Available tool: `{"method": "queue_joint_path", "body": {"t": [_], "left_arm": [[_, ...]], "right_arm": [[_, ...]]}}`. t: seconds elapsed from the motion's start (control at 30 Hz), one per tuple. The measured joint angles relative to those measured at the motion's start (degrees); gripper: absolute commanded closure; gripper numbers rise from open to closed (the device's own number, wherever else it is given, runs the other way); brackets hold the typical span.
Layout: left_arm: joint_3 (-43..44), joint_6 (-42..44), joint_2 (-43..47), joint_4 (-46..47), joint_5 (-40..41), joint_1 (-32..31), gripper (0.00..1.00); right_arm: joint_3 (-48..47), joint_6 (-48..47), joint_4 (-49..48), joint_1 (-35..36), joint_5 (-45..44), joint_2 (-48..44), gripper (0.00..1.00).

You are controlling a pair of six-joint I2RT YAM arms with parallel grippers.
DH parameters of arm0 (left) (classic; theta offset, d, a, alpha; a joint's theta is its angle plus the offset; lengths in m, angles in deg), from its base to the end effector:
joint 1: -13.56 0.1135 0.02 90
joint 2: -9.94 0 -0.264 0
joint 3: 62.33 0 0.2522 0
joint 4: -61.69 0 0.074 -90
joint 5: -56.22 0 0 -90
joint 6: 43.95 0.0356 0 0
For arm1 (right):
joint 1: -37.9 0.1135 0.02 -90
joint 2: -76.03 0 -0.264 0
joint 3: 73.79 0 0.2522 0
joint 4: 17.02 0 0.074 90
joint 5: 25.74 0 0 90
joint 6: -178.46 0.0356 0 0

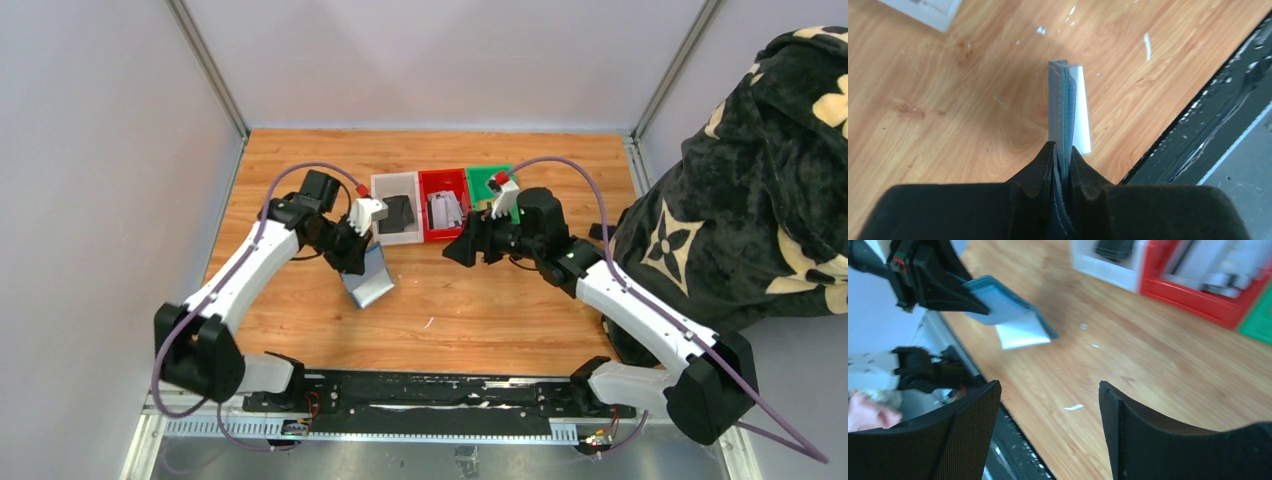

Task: Take the credit cards out of the card holder
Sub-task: Place the card holder at the center of the board, then reset both arms

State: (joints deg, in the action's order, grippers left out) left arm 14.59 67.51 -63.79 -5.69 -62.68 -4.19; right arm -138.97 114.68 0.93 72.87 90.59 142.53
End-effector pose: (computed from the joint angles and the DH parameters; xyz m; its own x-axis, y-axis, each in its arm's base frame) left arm 0.2268 -0.0907 0.2863 -0.6270 0.5370 -0.5644 0.7486 0.6159 -0.2456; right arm 0.2096 0.1659 0.3148 -0.6212 0.0488 -0.7822 -0.6491 0.5272 0.5484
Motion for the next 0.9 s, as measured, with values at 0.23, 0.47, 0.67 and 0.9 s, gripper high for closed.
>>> {"method": "queue_joint_path", "body": {"t": [0.23,0.47,0.67,0.9], "left_arm": [[0.0,3.5,-10.7,2.0,5.7,-0.4,0.57],[-3.5,5.0,-11.5,11.7,11.4,-0.6,0.02],[-4.1,5.2,-6.3,15.8,11.5,2.3,0.00],[-3.7,1.7,-2.9,23.4,7.6,15.2,0.00]], "right_arm": [[3.9,-0.6,6.4,-3.1,-15.3,-3.9,0.23],[5.8,-1.9,9.6,-4.9,-30.8,-6.7,0.21],[11.3,-4.7,8.1,-8.1,-48.0,-10.6,0.12],[21.0,-9.4,-1.0,-13.1,-62.9,-13.2,0.06]]}}
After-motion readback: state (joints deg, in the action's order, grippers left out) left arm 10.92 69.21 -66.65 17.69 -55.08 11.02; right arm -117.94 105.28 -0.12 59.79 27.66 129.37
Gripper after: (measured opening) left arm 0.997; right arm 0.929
